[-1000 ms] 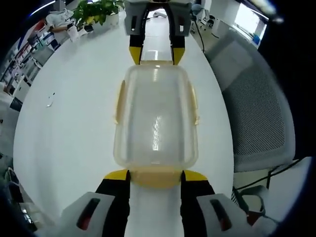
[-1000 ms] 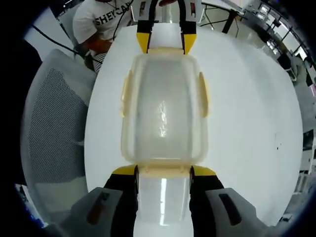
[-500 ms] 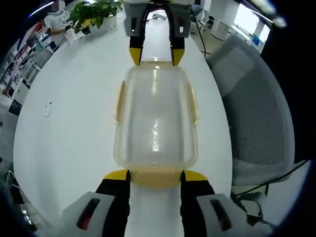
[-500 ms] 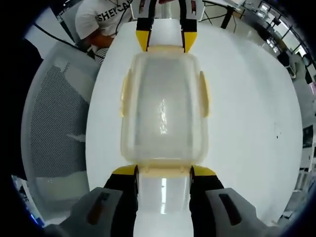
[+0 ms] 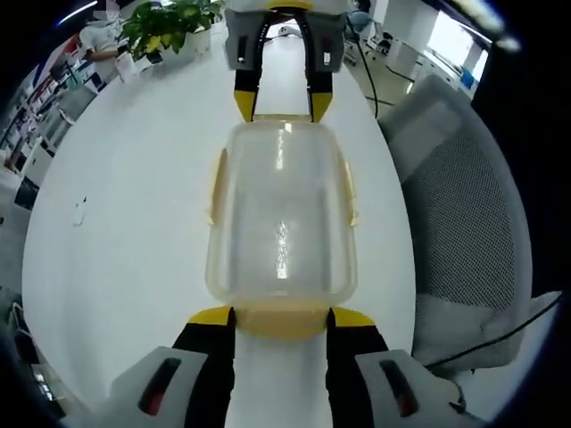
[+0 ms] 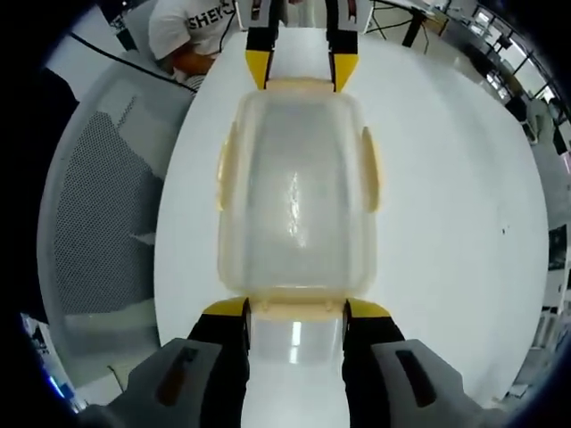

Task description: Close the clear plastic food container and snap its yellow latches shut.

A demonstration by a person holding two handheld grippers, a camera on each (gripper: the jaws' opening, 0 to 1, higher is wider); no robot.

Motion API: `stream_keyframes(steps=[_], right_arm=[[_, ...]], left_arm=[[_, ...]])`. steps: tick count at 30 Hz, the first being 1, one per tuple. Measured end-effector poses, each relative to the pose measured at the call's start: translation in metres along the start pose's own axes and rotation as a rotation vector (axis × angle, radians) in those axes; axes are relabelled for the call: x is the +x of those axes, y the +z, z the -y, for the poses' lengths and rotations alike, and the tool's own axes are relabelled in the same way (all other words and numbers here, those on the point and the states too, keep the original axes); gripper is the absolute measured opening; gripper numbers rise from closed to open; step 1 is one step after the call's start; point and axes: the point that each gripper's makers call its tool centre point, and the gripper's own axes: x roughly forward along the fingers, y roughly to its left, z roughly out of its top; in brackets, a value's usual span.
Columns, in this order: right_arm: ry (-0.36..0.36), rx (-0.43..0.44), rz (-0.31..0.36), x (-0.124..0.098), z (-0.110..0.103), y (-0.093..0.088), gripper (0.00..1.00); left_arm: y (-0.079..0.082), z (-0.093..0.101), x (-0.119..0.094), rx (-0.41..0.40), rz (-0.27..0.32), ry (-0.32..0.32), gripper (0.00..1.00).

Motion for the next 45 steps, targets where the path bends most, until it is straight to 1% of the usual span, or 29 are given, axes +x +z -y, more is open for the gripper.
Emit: stream_keyframes(steps=[2, 7, 10, 13, 17, 32, 45], right_arm=[[-0.003, -0.008, -0.008, -0.003, 0.001, -0.007, 0.37], [-0.007, -0.012, 0.001, -0.007, 0.001, -0.023, 0.37], [-0.010, -0.009, 0.002, -0.008, 0.003, -0.036, 0.37], [-0.009, -0.005, -0.001, -0.010, 0.003, -0.043, 0.37], [-0.012, -0.009, 0.001, -0.012, 0.002, -0.052, 0.37], [-0.008, -0.006, -0.003, -0.016, -0.002, -0.083, 0.37], [-0.018, 0.006, -0.001, -0.022, -0.001, -0.100, 0.37]], left_arm=[[0.006, 0.000, 0.004, -0.007, 0.000, 0.001, 0.35], [0.020, -0.001, 0.011, -0.005, -0.016, 0.005, 0.35], [0.031, -0.002, 0.013, -0.007, -0.008, 0.010, 0.35], [0.042, -0.003, 0.016, -0.003, -0.007, 0.014, 0.35], [0.049, -0.002, 0.020, 0.000, -0.018, 0.013, 0.35], [0.077, 0.003, 0.032, -0.004, -0.015, 0.015, 0.35], [0.094, -0.001, 0.040, 0.011, -0.015, 0.016, 0.35]])
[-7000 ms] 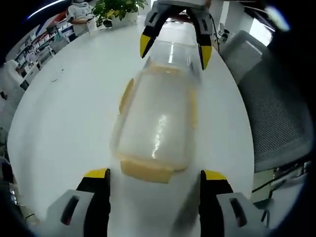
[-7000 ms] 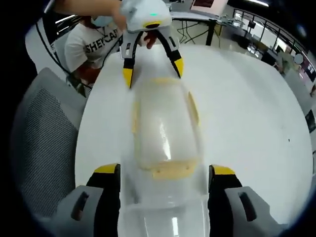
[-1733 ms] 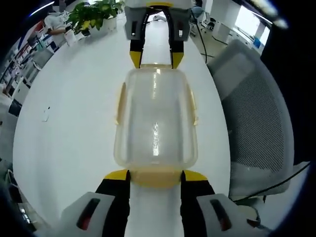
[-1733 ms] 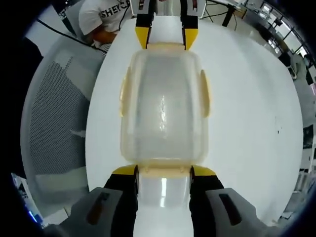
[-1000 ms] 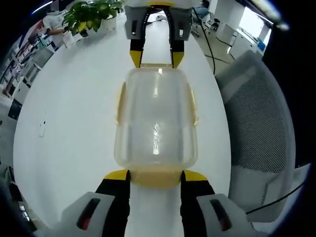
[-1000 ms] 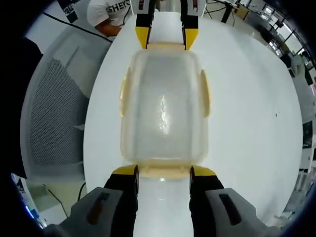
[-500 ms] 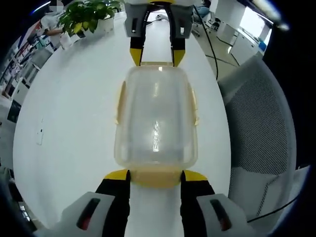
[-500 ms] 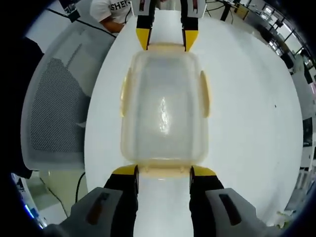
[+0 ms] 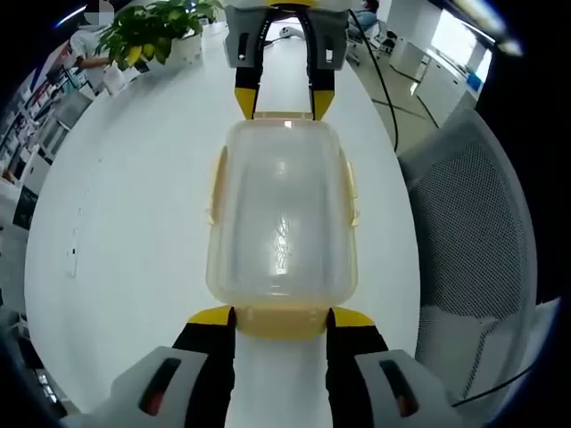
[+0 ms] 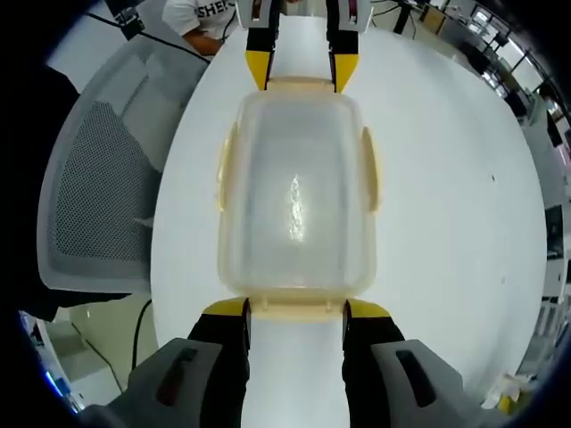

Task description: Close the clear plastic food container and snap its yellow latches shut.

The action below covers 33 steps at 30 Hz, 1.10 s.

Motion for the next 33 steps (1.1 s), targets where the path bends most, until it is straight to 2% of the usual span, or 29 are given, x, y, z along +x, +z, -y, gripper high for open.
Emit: stream_keyframes(steps=[33], right_arm=[[-0.013, 0.036, 0.030, 0.0044, -0.0041, -0.0028, 0.37]], left_arm=[[0.0001, -0.0013, 0.0069, 0.017, -0.012, -0.012, 0.35]])
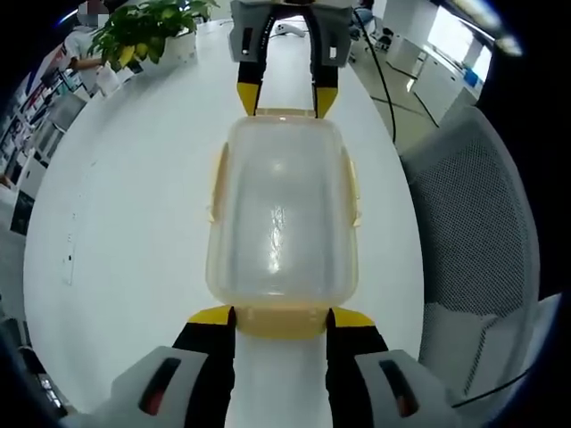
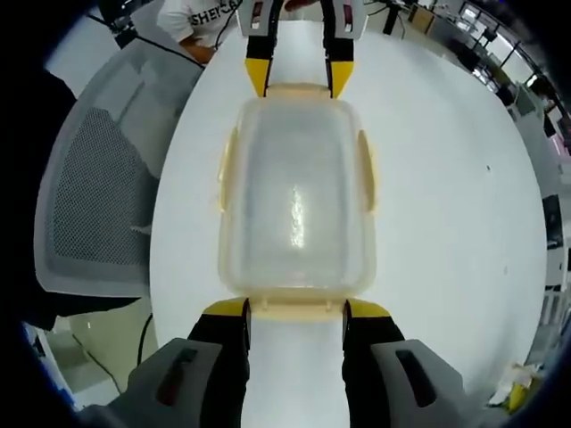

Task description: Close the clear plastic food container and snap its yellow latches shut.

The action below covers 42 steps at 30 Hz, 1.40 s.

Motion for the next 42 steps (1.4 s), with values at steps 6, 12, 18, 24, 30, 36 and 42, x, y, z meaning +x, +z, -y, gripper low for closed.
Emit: stream_keyframes(steps=[6, 12, 18, 24, 30, 36, 42], right_arm=[[0.004, -0.002, -0.004, 0.007, -0.004, -0.002, 0.37], [-0.003, 0.005, 0.025, 0.005, -0.003, -0.002, 0.38], [-0.003, -0.002, 0.015, 0.007, -0.003, -0.002, 0.38], [-0.004, -0.009, 0.025, 0.007, -0.003, -0.002, 0.39], [-0.007, -0.022, 0.035, 0.007, -0.002, -0.002, 0.39], [-0.010, -0.023, 0.047, 0.005, -0.001, -0.002, 0.41], [-0.008, 0.044, 0.083, 0.004, 0.001, -0.008, 0.44]], left_arm=[[-0.001, 0.004, 0.001, -0.001, -0.003, -0.013, 0.35], [-0.003, 0.003, 0.005, -0.006, 0.004, -0.008, 0.35], [-0.004, 0.003, 0.006, -0.015, 0.009, -0.016, 0.35], [-0.004, 0.003, 0.006, -0.008, 0.009, -0.022, 0.35], [-0.004, 0.005, 0.008, -0.026, 0.006, -0.032, 0.36], [-0.005, 0.005, 0.010, -0.033, 0.004, -0.038, 0.37], [-0.010, 0.004, 0.007, -0.067, -0.001, -0.042, 0.37]])
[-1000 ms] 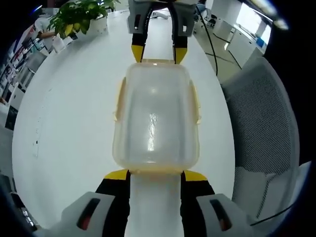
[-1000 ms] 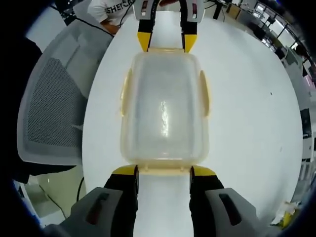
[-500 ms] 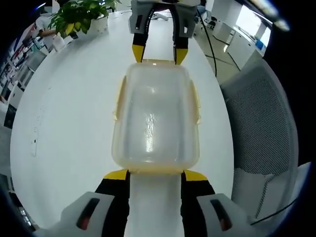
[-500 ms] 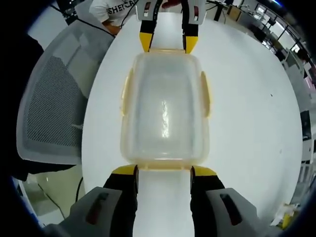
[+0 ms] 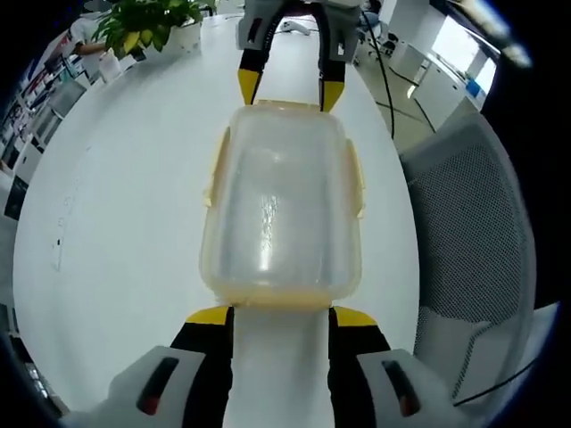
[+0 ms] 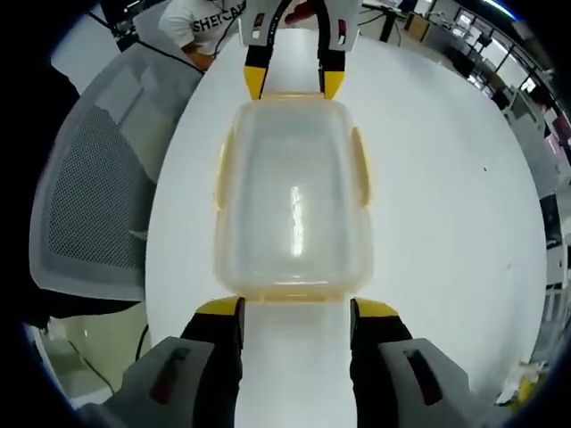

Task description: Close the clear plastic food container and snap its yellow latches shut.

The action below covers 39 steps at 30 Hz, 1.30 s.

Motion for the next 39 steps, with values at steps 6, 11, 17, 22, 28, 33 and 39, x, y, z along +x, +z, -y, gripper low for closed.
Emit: stream_keyframes(steps=[6, 11, 17, 22, 28, 33, 39], right_arm=[[0.009, 0.134, 0.089, -0.009, 0.000, -0.006, 0.44], [0.035, 0.257, 0.170, -0.017, -0.001, -0.002, 0.41], [0.022, 0.393, 0.225, -0.020, 0.003, -0.003, 0.41], [0.040, 0.574, 0.354, -0.029, 0.008, 0.007, 0.41], [0.031, 0.672, 0.397, -0.032, 0.013, 0.008, 0.39], [0.022, 0.749, 0.432, -0.032, 0.013, 0.010, 0.39], [0.017, 0.798, 0.436, -0.026, 0.008, 0.007, 0.37]], left_arm=[[0.001, -0.002, -0.007, -0.193, 0.091, -0.010, 0.38], [0.002, 0.006, -0.010, -0.306, 0.163, -0.063, 0.38], [0.001, 0.010, -0.014, -0.430, 0.214, -0.086, 0.37], [0.005, 0.007, -0.020, -0.597, 0.308, -0.108, 0.36], [0.006, 0.006, -0.025, -0.780, 0.374, -0.097, 0.34], [0.009, 0.006, -0.026, -0.878, 0.426, -0.081, 0.32], [0.008, 0.005, -0.020, -0.929, 0.425, -0.069, 0.31]])
